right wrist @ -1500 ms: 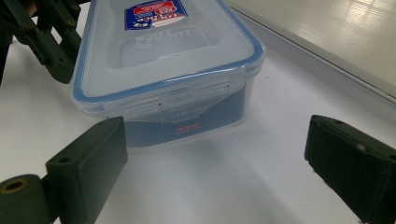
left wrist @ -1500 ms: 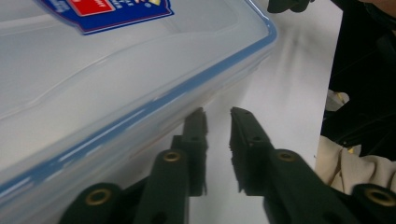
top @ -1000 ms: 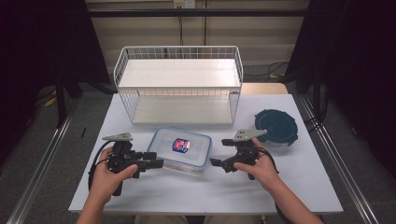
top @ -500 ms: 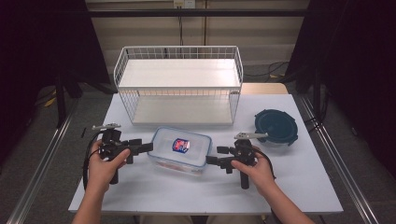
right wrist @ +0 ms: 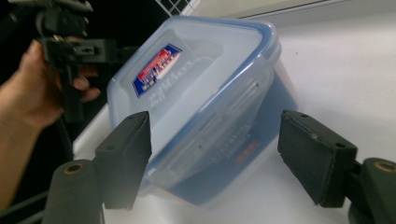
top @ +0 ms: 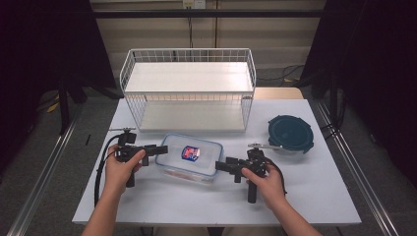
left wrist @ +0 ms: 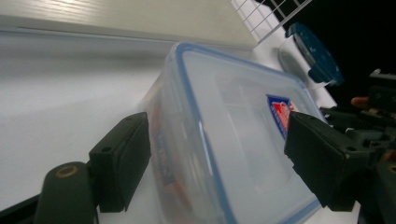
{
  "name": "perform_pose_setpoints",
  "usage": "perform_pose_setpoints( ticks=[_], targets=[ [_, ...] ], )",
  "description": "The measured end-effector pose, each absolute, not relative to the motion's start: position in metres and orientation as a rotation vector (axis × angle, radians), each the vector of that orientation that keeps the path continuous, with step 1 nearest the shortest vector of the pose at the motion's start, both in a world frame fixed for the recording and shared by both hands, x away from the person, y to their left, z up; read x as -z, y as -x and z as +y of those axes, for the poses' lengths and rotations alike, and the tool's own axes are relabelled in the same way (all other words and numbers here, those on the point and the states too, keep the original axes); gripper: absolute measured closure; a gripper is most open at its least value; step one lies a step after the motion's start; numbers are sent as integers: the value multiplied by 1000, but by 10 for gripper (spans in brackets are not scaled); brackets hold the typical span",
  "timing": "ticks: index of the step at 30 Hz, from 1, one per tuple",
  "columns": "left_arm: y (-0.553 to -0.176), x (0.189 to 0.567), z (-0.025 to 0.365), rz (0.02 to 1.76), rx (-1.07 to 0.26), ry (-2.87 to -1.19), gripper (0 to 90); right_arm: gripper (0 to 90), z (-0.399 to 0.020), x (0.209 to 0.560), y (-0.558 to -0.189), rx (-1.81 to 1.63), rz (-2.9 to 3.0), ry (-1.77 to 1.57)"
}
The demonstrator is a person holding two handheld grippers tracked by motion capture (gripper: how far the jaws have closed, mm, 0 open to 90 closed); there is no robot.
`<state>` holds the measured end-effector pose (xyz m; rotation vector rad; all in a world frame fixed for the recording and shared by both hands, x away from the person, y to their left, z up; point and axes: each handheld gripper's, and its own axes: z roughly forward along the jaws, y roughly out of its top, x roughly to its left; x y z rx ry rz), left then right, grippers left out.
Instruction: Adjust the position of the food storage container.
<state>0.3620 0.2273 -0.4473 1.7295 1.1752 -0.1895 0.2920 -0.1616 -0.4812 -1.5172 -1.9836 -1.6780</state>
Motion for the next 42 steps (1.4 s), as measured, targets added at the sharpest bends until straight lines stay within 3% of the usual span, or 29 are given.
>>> perform_pose_setpoints(
  ticks=[3, 13, 20, 27, 42],
  targets=[
    [-363, 450, 224, 1214, 181, -1709, 269, 357, -159, 483, -292, 1655, -1922, 1549],
    [-361, 458, 218, 1261, 248, -1704, 296, 344, -154, 486, -294, 1639, -1806, 1653],
    [-360, 459, 214, 1259, 237, -1704, 276, 427, -152, 485, -294, 1621, -1744, 1666],
    [-360, 461, 211, 1267, 239, -1707, 239, 432, -151, 485, -293, 1624, -1728, 1674],
    [-357, 463, 212, 1259, 210, -1673, 258, 427, -149, 485, -292, 1633, -1725, 1687]
  ],
)
